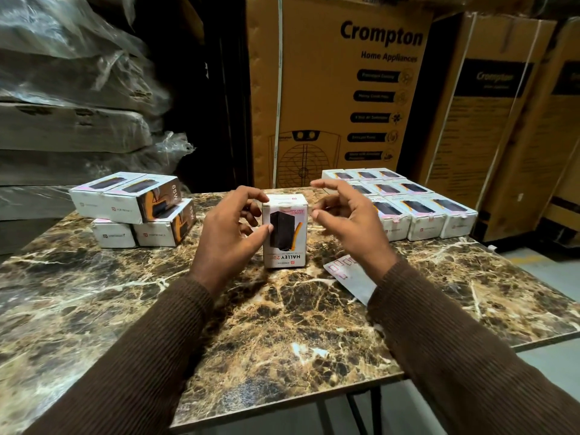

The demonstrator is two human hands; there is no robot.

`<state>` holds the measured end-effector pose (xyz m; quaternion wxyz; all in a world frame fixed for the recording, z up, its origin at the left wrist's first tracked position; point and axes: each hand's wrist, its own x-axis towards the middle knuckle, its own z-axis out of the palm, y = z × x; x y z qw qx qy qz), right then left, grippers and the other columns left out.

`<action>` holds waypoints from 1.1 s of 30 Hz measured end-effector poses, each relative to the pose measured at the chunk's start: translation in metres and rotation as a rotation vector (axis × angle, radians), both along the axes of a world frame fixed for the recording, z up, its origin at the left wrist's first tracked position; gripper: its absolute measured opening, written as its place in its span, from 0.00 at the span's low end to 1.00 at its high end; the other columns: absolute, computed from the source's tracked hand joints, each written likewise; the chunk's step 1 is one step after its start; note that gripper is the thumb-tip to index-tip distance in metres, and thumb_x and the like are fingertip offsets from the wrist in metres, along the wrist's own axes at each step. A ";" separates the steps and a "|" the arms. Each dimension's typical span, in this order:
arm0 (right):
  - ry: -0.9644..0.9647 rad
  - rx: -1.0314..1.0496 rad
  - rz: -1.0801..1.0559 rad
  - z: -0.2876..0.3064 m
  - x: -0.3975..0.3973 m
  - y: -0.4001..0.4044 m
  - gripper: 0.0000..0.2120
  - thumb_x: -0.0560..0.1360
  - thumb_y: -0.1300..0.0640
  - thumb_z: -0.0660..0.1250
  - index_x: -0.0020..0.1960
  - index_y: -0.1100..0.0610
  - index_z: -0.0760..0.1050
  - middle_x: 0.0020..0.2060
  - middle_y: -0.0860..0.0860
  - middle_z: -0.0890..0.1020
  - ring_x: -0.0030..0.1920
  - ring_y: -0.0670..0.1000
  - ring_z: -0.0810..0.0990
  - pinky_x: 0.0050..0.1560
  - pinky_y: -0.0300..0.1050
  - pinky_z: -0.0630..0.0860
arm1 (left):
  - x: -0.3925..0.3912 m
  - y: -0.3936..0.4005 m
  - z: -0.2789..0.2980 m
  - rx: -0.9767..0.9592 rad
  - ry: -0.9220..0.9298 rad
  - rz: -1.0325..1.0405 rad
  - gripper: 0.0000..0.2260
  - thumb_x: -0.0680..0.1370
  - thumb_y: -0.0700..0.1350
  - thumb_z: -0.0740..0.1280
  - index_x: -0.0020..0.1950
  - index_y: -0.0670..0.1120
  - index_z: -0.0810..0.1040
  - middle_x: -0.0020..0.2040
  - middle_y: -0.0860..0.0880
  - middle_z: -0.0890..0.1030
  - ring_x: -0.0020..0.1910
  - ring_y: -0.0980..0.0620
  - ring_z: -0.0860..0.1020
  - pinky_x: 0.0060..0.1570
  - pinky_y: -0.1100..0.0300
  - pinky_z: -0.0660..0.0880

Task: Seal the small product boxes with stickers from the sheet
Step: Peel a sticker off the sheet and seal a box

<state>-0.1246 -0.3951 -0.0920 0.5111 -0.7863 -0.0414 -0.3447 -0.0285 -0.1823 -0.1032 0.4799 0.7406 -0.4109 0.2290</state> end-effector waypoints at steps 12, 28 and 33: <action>0.430 -0.463 -0.128 0.005 -0.087 -0.101 0.07 0.78 0.58 0.75 0.49 0.46 0.86 0.43 0.41 0.87 0.45 0.42 0.84 0.48 0.41 0.78 | -0.039 -0.032 -0.007 0.212 -0.453 -0.232 0.07 0.81 0.42 0.72 0.59 0.45 0.81 0.55 0.49 0.79 0.52 0.52 0.78 0.46 0.52 0.80; 0.435 -0.765 -0.215 -0.023 -0.103 -0.103 0.07 0.80 0.52 0.72 0.57 0.46 0.84 0.49 0.38 0.82 0.50 0.37 0.79 0.47 0.36 0.72 | -0.069 -0.063 -0.035 0.804 -0.194 -0.443 0.27 0.84 0.69 0.53 0.81 0.61 0.68 0.81 0.55 0.66 0.78 0.58 0.65 0.76 0.54 0.65; 0.470 -0.647 -0.193 -0.036 -0.086 -0.100 0.04 0.78 0.51 0.75 0.52 0.45 0.85 0.49 0.39 0.82 0.50 0.38 0.79 0.48 0.38 0.75 | -0.071 -0.061 -0.033 0.830 -0.187 -0.426 0.27 0.84 0.70 0.54 0.81 0.62 0.67 0.82 0.56 0.65 0.78 0.58 0.64 0.77 0.55 0.64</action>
